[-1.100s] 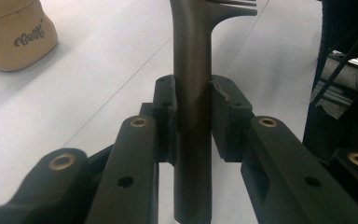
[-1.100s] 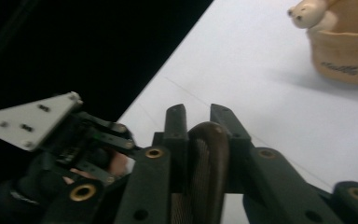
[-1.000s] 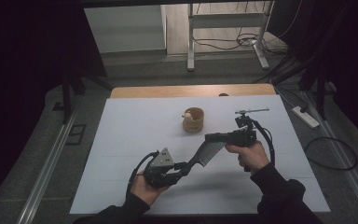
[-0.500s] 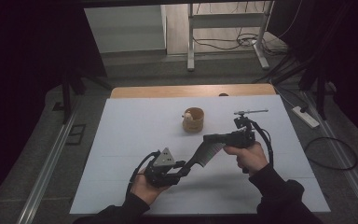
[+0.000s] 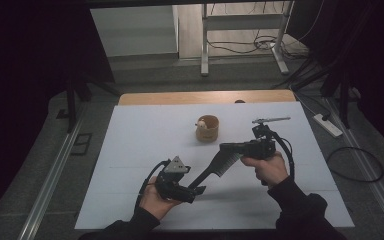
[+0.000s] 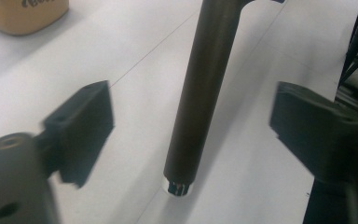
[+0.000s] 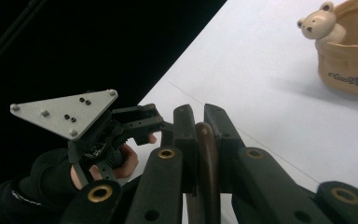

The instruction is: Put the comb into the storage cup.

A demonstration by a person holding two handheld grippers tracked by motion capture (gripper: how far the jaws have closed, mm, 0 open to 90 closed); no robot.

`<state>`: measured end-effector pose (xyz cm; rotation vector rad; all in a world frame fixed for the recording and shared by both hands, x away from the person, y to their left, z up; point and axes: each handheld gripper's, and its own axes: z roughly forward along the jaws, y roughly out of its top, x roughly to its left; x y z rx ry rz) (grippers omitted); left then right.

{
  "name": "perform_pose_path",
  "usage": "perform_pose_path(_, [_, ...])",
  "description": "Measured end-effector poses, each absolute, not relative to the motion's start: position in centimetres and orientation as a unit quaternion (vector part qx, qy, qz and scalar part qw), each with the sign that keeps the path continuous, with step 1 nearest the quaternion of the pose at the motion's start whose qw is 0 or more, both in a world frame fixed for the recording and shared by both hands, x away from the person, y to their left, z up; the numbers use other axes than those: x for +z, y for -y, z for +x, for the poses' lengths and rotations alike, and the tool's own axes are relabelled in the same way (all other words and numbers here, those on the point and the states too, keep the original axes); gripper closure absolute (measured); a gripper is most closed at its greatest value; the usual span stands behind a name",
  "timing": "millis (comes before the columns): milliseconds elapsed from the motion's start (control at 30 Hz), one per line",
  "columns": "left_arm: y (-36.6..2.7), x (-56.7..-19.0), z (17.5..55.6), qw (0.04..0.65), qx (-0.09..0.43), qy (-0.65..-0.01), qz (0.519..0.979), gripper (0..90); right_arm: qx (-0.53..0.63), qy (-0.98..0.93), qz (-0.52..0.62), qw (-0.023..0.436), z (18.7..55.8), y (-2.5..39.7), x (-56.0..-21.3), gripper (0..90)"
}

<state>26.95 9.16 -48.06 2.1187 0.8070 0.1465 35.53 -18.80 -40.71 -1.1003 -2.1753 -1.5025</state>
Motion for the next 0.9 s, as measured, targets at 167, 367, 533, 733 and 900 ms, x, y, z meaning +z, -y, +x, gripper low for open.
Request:
perform_pose_path(167, [-9.5,-47.9,26.9,0.411,0.059,-0.331,0.847,2.6,-0.516,0.757,-0.380,0.129,35.5,18.9,-40.7,84.3])
perform_pose_path(367, [-10.5,-47.7,26.9,0.418,0.043,-0.342,0.841,0.3,-0.517,0.759,-0.379,0.115,35.5,19.2,-40.5,84.3])
perform_pose_path(533, [-11.5,-47.7,26.9,0.422,0.041,-0.352,0.834,0.0,-0.513,0.765,-0.376,0.103,35.5,19.4,-40.4,84.3])
perform_pose_path(733, [-12.3,-47.6,26.6,0.414,0.054,-0.360,0.834,0.0,-0.518,0.761,-0.378,0.094,35.8,20.0,-39.9,84.3])
perform_pose_path(900, [-13.2,-47.5,26.5,0.412,0.065,-0.368,0.831,0.0,-0.518,0.760,-0.382,0.084,36.0,20.4,-39.6,84.2])
